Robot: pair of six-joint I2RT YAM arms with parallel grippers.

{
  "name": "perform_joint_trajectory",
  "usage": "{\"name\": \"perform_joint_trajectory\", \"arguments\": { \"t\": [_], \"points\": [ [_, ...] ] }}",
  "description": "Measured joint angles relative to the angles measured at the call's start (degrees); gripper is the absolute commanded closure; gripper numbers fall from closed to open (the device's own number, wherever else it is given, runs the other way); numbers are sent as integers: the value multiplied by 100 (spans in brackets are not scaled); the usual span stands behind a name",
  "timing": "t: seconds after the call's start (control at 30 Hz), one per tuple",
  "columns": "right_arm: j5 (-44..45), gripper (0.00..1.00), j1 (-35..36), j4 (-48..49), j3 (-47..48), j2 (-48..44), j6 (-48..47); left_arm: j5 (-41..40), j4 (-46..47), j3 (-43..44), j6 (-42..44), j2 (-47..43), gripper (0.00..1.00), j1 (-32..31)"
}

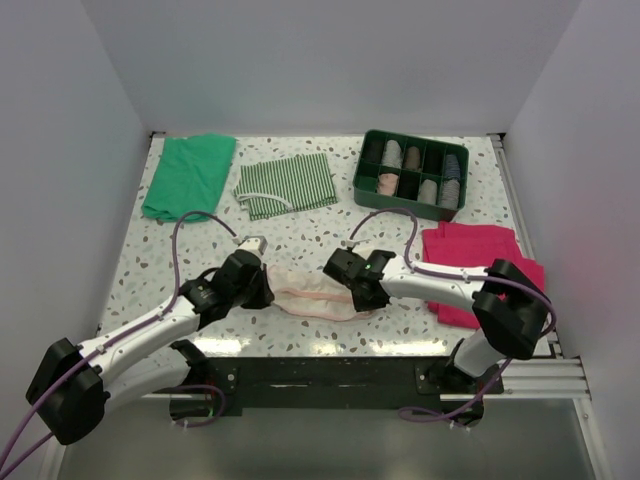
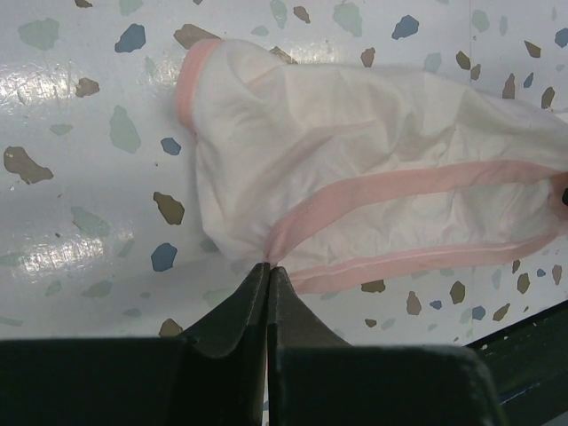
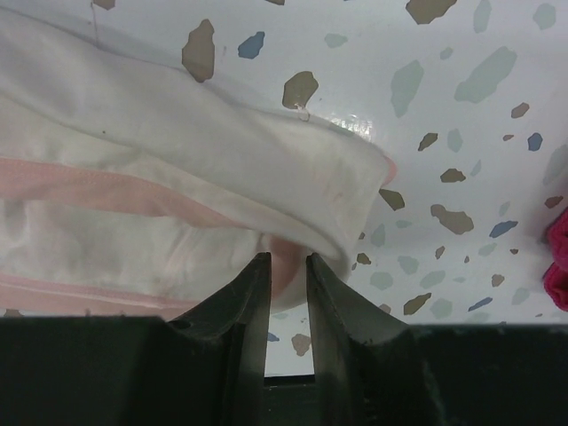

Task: Roll the underwear
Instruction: Flatten out the underwear at the center of the board.

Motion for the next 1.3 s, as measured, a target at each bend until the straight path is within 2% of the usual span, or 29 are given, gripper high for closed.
{"name": "perform_joint_trajectory", "arguments": {
  "t": [0.17, 0.53, 0.7, 0.8, 0.83, 0.87, 1.07, 1.3],
  "points": [
    [-2, 68, 2, 15, -11, 90, 26, 11, 2, 0, 0, 2, 95, 0],
    [-44, 67, 2, 173, -92, 293, 68, 13, 7, -68, 0, 2, 95, 0],
    [-44, 76, 2, 223, -129, 409, 74, 13, 7, -68, 0, 2, 95, 0],
    [-68, 86, 4, 280, -140, 407, 98, 13, 7, -68, 0, 2, 95, 0],
    [-83, 96, 9, 297, -142, 407, 107, 13, 7, -68, 0, 2, 95, 0],
    [-94, 98, 13, 306, -144, 402, 109, 13, 7, -68, 0, 2, 95, 0],
    [-109, 100, 13, 254, -199, 61, 116, 11, 0, -68, 0, 0, 95, 0],
    [-229, 99, 13, 122, -155, -1082, 107, -11, -92, 31, 4, -42, 95, 0]
  ]
}}
